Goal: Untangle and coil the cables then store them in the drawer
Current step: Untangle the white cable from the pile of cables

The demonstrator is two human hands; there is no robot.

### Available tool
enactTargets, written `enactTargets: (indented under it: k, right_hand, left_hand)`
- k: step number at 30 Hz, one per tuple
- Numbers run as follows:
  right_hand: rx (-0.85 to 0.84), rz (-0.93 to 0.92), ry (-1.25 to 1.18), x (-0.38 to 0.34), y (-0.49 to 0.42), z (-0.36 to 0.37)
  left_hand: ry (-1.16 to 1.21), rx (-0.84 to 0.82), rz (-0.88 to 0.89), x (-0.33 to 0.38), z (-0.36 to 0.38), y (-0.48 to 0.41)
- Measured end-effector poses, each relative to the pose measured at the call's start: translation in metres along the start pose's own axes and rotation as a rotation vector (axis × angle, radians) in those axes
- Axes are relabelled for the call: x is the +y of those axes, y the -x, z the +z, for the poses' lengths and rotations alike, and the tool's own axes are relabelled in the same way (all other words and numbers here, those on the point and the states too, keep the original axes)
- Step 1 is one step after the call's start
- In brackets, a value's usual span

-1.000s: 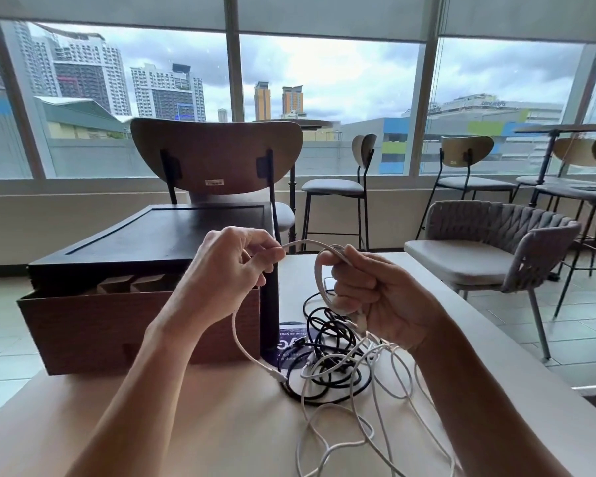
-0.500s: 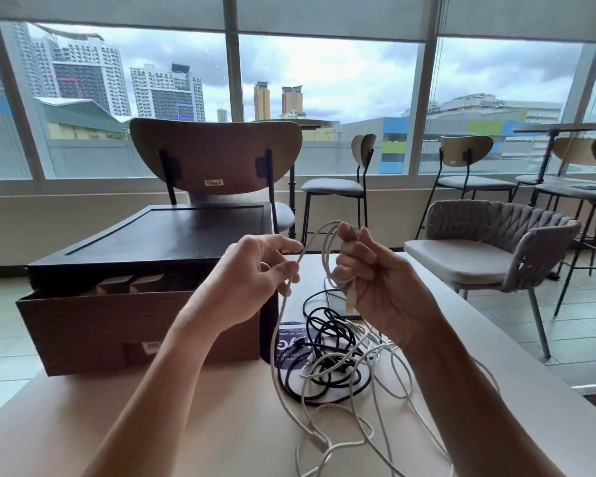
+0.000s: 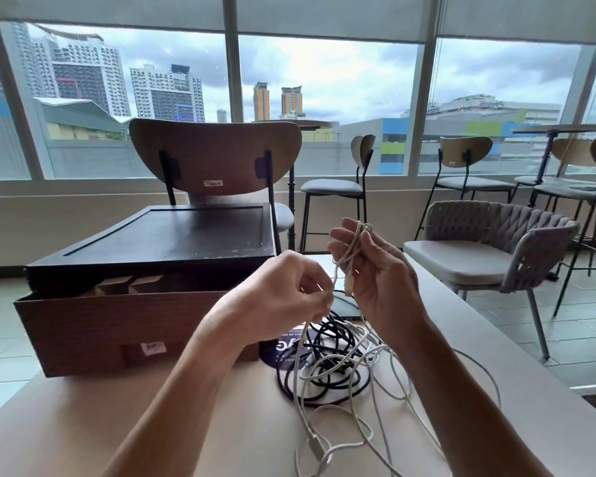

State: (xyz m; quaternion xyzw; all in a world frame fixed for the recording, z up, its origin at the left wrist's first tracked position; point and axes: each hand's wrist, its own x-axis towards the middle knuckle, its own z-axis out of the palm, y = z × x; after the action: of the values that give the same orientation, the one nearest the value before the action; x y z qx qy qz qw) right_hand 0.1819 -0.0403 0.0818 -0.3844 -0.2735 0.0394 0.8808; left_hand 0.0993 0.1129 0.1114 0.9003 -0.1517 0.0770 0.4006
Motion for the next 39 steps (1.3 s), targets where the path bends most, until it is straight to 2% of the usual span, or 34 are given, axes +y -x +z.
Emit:
enactTargets:
  k: [5, 9, 19, 26, 29, 33, 36, 39]
  right_hand:
    - [-0.026, -0.120, 0.410, 0.004, 0.003, 0.003]
    - [-0.060, -0.171, 0.444, 0.010, 0.005, 0.007]
    - [0.007, -0.130, 0.398, 0.014, 0.003, 0.005]
    - [0.011, -0.063, 0.118, 0.004, 0.001, 0.009]
    - [-0.021, -0.002, 0.040, 0.000, 0.000, 0.008]
    - [-0.150, 0.114, -0.002, -0.005, 0.003, 0.004]
    - [-0.238, 0.198, -0.009, -0.004, 0.005, 0.002]
    - [-0.308, 0.257, -0.015, -0.001, 0.006, 0.001]
  left_hand:
    - [0.229, 0.015, -0.090, 0.005, -0.009, 0.003]
    - [0.301, -0.084, -0.123, 0.009, -0.011, 0.006]
    - [0.427, -0.276, -0.232, 0.005, -0.011, 0.007]
    - [0.335, -0.346, -0.203, -0.008, 0.009, 0.000]
    - [0.300, -0.316, -0.231, -0.009, 0.016, -0.002]
    - [-0.049, -0.226, -0.237, -0.023, -0.007, 0.000]
    - [-0.100, -0.010, -0.277, -0.031, -0.033, 0.004]
    - [0.078, 0.273, -0.190, -0.033, -0.045, 0.004]
